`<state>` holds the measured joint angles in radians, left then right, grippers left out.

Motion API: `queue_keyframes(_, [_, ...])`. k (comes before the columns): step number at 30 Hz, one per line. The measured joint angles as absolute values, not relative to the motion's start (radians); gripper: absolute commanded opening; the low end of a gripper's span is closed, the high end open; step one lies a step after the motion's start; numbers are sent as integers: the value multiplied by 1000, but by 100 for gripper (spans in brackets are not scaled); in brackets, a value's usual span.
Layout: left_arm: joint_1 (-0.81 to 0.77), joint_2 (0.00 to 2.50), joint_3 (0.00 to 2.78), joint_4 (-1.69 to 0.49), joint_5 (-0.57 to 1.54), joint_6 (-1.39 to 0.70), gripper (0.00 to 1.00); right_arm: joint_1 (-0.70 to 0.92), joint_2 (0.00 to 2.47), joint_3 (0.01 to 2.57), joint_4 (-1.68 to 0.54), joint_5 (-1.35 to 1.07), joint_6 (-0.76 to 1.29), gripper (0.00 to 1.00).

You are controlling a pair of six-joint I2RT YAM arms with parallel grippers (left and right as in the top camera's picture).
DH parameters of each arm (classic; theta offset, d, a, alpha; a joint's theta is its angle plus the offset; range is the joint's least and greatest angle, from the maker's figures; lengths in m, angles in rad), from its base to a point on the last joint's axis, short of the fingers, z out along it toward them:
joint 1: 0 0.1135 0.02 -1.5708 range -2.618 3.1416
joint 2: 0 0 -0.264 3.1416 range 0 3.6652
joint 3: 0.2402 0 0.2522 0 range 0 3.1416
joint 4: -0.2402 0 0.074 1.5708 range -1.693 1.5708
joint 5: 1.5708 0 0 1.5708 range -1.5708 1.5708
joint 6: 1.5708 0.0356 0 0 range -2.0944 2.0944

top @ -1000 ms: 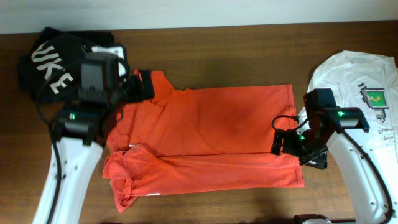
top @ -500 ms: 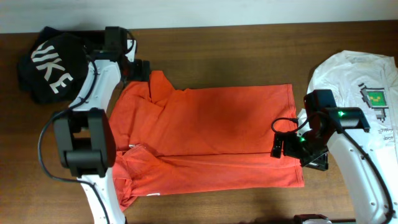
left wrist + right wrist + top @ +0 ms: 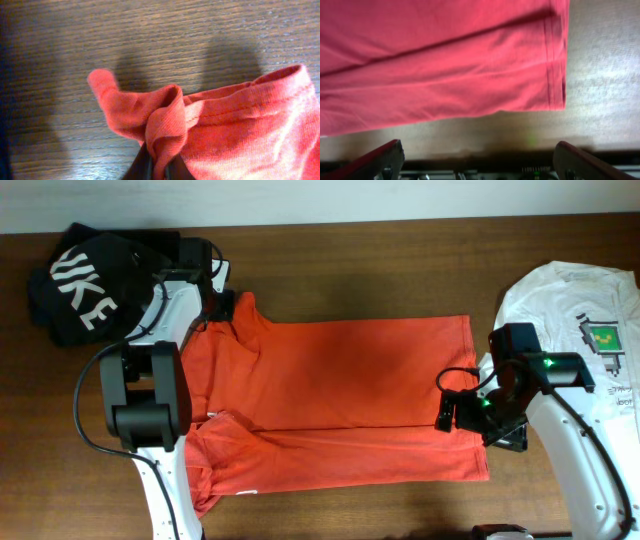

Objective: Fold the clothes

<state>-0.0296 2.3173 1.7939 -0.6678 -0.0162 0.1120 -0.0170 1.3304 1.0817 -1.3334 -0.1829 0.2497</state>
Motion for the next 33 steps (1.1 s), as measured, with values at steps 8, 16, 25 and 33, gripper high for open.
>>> queue_keyframes(8, [-27,2318,1799,-691,-61,114,31,-17,1396,1360,-1055,-79,155,99])
queue_keyframes(16, [-27,2318,1799,-691,-61,113,30,-17,2013,1736,-1052,36,44,100])
queue_keyframes(25, [-27,2318,1799,-694,-60,113,30,-75,2199,1744,-936,74,23,96])
queue_keyframes(33, [-27,2318,1799,-691,-60,113,30,-86,2247,1745,-847,-29,23,73])
